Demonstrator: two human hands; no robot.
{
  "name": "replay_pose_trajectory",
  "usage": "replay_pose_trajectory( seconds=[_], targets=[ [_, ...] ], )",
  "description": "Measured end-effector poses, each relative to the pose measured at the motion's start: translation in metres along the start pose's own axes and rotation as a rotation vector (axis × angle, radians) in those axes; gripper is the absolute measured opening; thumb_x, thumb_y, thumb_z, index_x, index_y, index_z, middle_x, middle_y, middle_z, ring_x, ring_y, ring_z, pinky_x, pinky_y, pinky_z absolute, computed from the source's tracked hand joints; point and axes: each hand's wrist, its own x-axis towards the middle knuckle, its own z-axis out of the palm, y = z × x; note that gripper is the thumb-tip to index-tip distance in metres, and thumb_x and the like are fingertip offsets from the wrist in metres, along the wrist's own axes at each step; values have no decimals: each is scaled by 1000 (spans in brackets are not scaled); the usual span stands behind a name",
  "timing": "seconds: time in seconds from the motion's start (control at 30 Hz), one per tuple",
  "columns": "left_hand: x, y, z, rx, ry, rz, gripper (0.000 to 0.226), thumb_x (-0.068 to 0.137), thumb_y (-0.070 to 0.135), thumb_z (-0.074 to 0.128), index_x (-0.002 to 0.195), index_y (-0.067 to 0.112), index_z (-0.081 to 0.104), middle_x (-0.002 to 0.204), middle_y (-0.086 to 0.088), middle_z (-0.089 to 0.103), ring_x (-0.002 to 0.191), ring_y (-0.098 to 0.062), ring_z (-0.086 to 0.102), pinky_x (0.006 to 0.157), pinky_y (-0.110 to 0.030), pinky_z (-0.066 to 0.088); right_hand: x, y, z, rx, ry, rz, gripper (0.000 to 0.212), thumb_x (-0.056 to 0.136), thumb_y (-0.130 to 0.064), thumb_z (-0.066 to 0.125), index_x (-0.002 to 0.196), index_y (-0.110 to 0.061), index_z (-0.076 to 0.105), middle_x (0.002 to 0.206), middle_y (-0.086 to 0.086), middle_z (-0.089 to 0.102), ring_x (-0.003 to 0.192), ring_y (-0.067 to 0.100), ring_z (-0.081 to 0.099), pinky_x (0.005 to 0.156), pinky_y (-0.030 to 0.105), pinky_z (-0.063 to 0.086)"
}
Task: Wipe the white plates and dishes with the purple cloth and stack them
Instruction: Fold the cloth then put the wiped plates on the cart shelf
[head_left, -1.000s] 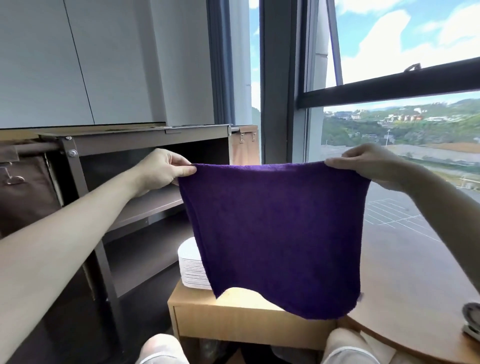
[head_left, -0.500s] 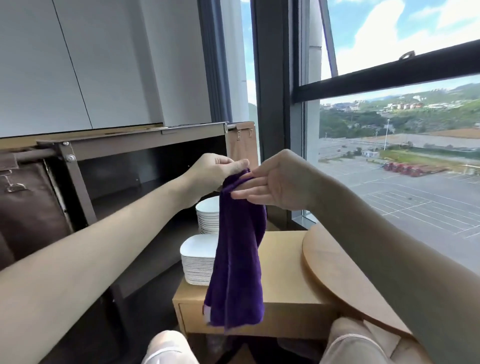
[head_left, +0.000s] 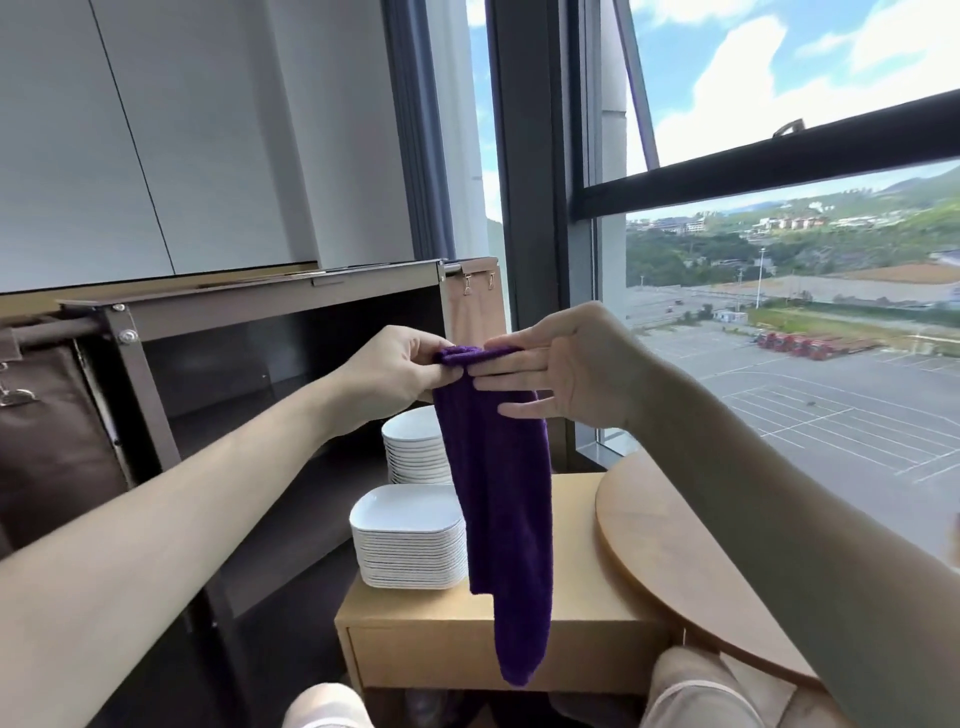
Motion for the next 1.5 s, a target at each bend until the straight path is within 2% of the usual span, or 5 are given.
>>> replay_pose_trajectory(
  seconds=[0.17, 0.67, 0.97, 1.2, 1.5],
  targets=[
    [-3, 4, 5, 37, 32, -8, 19, 103, -5, 52, 110, -3, 69, 99, -20, 69, 93, -29, 66, 102, -55, 52, 4, 13, -15, -575, 396, -219, 38, 89, 5, 54, 105, -21, 76, 84, -1, 66, 78, 12, 59, 70, 27, 48],
    [-15, -16, -42, 115, 124, -123, 27, 102, -10, 48, 95, 2, 71, 82, -10, 70, 70, -15, 67, 65, -23, 57, 30, 61, -22, -755, 313, -306, 9, 98, -4, 66, 97, -11, 72, 86, 2, 78, 85, 20, 76, 87, 43, 62],
    [-3, -54, -27, 68, 184, -364, 33, 104, -5, 40, 99, 7, 70, 94, -12, 72, 93, -27, 67, 104, -57, 51, 70, 51, -24, -1002, 408, -143, 29, 107, -10, 38, 107, -5, 67, 103, 10, 68, 98, 26, 64, 91, 45, 56],
    [59, -8, -47, -139, 244, -254, 31, 106, -2, 37, 103, 0, 67, 80, -12, 65, 67, -21, 60, 56, -28, 49, 95, -26, -36, -681, 417, -210, 31, 110, -17, 45, 103, 2, 69, 78, 7, 62, 76, 27, 68, 62, 45, 64],
    [87, -38, -39, -452, -3, -329, 96, 38, 83, 87, 116, 29, 71, 120, 7, 71, 111, -8, 66, 90, -34, 54, 82, -35, -80, -321, 131, -144, 71, 77, -66, 78, 121, -11, 74, 121, 14, 74, 117, 39, 67, 106, 55, 47]
  ],
)
